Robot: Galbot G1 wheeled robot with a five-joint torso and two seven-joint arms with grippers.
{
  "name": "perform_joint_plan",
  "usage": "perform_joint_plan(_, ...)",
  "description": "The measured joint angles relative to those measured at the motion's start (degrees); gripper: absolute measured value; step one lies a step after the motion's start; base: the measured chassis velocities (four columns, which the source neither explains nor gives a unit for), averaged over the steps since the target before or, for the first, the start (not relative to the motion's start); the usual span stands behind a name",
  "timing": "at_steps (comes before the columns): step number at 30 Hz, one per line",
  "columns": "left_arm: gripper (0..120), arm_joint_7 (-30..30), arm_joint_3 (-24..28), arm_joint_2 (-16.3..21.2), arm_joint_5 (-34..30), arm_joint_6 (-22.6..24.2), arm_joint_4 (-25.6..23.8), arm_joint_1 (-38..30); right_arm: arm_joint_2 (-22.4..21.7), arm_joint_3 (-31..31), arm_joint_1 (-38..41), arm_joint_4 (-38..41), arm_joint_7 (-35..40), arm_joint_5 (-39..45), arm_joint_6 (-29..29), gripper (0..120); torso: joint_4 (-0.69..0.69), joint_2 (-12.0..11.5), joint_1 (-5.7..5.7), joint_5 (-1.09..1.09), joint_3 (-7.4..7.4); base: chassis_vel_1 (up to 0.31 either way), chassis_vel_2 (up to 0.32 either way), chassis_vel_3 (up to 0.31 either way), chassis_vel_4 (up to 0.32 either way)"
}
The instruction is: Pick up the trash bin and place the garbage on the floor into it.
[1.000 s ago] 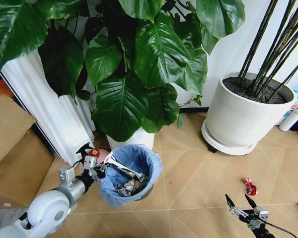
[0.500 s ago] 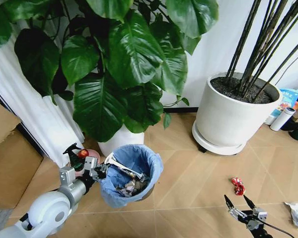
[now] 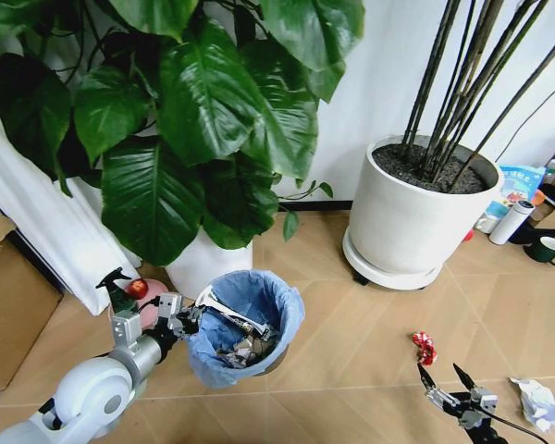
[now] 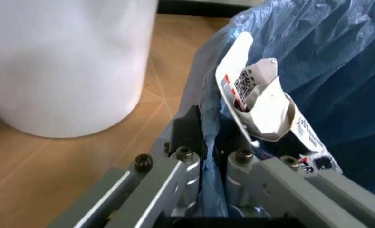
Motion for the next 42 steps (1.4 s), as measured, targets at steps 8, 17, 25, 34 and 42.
perform_joint_plan(8,0,0.00,0.10,-0.04,0.00,0.00,0.13,-0.06,0.02,-0.17,0.16,-0.29,0.07,0.17,-0.08,100,0.01,0.00,0.00,0.00,0.00,-0.125,-0.109,0.120,0.112)
perform_joint_plan(17,0,0.01,0.26,-0.54,0.12,0.01,0.19,-0.04,0.02,-0.34,0.10,-0.67,0.13,0.19,-0.08,100,0.01,0.00,0.00,0.00,0.00,-0.131,-0.140,0.142,0.138)
perform_joint_plan(25,0,0.01,0.37,-0.88,0.30,0.03,0.23,0.02,0.00,-0.33,-0.02,-0.87,0.12,0.19,0.01,100,0.00,0.00,-0.01,0.00,0.00,-0.131,-0.125,0.125,0.120)
perform_joint_plan(34,0,0.01,0.37,-1.02,0.34,0.04,0.33,0.05,-0.17,-0.30,0.17,-1.53,0.04,0.04,0.91,100,0.01,0.00,-0.01,0.00,0.00,-0.140,-0.131,0.126,0.129)
perform_joint_plan(42,0,0.02,0.40,-1.07,0.27,0.05,0.51,-0.24,-0.25,0.14,0.15,-2.30,0.02,-1.22,1.91,100,0.00,0.00,-0.01,0.00,0.00,-0.086,-0.088,0.075,0.076)
